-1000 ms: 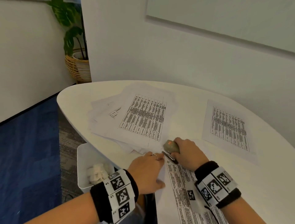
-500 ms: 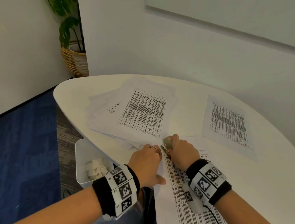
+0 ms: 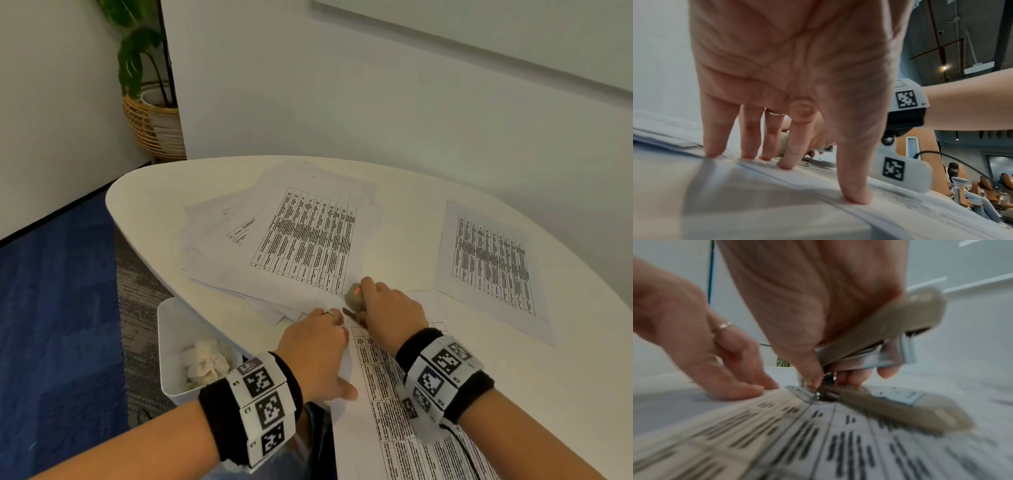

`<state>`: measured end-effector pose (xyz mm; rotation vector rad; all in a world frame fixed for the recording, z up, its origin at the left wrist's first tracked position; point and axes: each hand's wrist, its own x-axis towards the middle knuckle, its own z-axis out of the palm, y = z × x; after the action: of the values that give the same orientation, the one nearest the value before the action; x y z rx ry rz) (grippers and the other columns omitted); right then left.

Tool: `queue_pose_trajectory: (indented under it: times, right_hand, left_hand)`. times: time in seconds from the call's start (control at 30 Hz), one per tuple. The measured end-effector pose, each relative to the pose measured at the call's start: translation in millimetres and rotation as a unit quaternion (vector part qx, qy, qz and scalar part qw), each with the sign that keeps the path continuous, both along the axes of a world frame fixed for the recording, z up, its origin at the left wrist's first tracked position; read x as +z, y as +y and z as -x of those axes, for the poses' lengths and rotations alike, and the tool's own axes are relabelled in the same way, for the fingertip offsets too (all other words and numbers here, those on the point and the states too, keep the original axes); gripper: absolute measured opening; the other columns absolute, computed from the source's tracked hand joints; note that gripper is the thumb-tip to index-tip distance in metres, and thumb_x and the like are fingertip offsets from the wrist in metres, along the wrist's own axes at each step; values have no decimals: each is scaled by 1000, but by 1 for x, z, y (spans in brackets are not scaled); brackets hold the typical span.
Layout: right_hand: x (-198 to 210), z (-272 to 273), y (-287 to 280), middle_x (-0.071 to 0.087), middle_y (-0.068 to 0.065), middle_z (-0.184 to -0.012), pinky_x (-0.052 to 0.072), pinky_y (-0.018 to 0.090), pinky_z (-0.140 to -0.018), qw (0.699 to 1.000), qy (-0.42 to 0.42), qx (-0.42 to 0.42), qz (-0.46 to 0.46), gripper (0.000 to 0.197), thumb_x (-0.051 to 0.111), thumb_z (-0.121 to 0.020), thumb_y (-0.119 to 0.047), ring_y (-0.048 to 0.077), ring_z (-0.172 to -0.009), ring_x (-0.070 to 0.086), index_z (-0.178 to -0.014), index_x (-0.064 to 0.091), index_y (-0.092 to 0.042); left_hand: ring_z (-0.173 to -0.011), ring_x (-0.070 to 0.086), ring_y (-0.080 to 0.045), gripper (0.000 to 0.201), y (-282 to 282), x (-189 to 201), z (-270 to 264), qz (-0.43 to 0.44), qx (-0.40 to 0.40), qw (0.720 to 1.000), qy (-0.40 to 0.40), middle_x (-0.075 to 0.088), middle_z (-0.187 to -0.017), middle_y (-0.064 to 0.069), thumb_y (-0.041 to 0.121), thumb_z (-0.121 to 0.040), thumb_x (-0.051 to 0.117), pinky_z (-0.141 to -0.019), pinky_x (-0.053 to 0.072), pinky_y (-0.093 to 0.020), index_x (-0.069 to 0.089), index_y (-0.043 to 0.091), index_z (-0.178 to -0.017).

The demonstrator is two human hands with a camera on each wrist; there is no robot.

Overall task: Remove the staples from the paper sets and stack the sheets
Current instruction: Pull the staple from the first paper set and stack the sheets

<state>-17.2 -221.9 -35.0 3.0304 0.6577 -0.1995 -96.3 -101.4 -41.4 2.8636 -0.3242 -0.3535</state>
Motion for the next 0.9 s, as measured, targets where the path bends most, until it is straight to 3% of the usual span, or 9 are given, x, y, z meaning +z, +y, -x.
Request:
queue_pose_trajectory:
  times: [0.1, 0.23, 0.37, 0.57, 0.73, 0.83, 0.9]
  right_hand:
    - [3, -11, -1, 56, 2, -113, 46, 37, -80, 1000, 0, 30, 10, 36, 49, -93, -23, 23, -95, 56, -126, 35, -19]
    - [-5, -5, 2, 60, 5, -106, 40, 31, -66, 1000, 9, -10, -9, 26, 45, -96, -27, 25, -90, 59, -117, 37, -13]
    - [-10, -2, 7, 60, 9, -106, 36, 31, -65, 998, -1, -49, -27, 23, 41, -98, -25, 28, -93, 59, -114, 38, -9]
    - [-5, -16, 9, 55, 2, -114, 43, 39, -82, 999, -24, 40, 12, 36, 51, -92, -23, 24, -97, 55, -125, 36, -20]
    - [-8, -15, 17, 59, 8, -111, 41, 32, -69, 998, 11, -39, -37, 25, 44, -95, -23, 28, -94, 60, -116, 38, -12]
    - [-2, -17, 22, 59, 11, -112, 39, 31, -70, 996, 26, -67, -58, 30, 43, -95, -27, 30, -95, 59, -117, 38, -8]
    - [6, -21, 17, 59, 10, -108, 40, 30, -70, 991, 68, -82, -77, 31, 45, -95, -33, 26, -86, 55, -114, 38, -10]
  left_hand:
    - [-137, 25, -18, 86, -2, -1, 0, 0, 1, 1000, 3, 27, -152, 1, 64, -78, 61, -110, 33, -36, 38, 15, -144]
    - [-136, 27, -18, 84, -1, -2, 1, 3, 3, 1000, 2, 29, -150, 1, 63, -77, 61, -110, 34, -36, 40, 15, -143]
    - [-135, 27, -17, 82, 0, -3, 1, 16, 10, 1000, -2, 30, -149, 3, 62, -76, 63, -109, 34, -35, 43, 17, -141]
    - [-138, 24, -18, 84, -3, -3, 1, 7, 10, 1000, -4, 25, -153, 3, 63, -78, 62, -112, 32, -36, 39, 16, -144]
    - [-137, 25, -17, 83, -1, -3, 2, 19, 11, 1000, 0, 26, -153, 3, 61, -76, 65, -111, 33, -35, 41, 16, -142]
    - [-137, 26, -16, 82, -1, 0, 3, 24, 16, 1000, -3, 26, -153, 4, 61, -76, 65, -110, 33, -35, 41, 17, -142]
    - [-140, 23, -15, 84, 0, 3, 2, 31, 13, 999, 8, 22, -156, 5, 61, -77, 65, -112, 31, -36, 39, 17, -144]
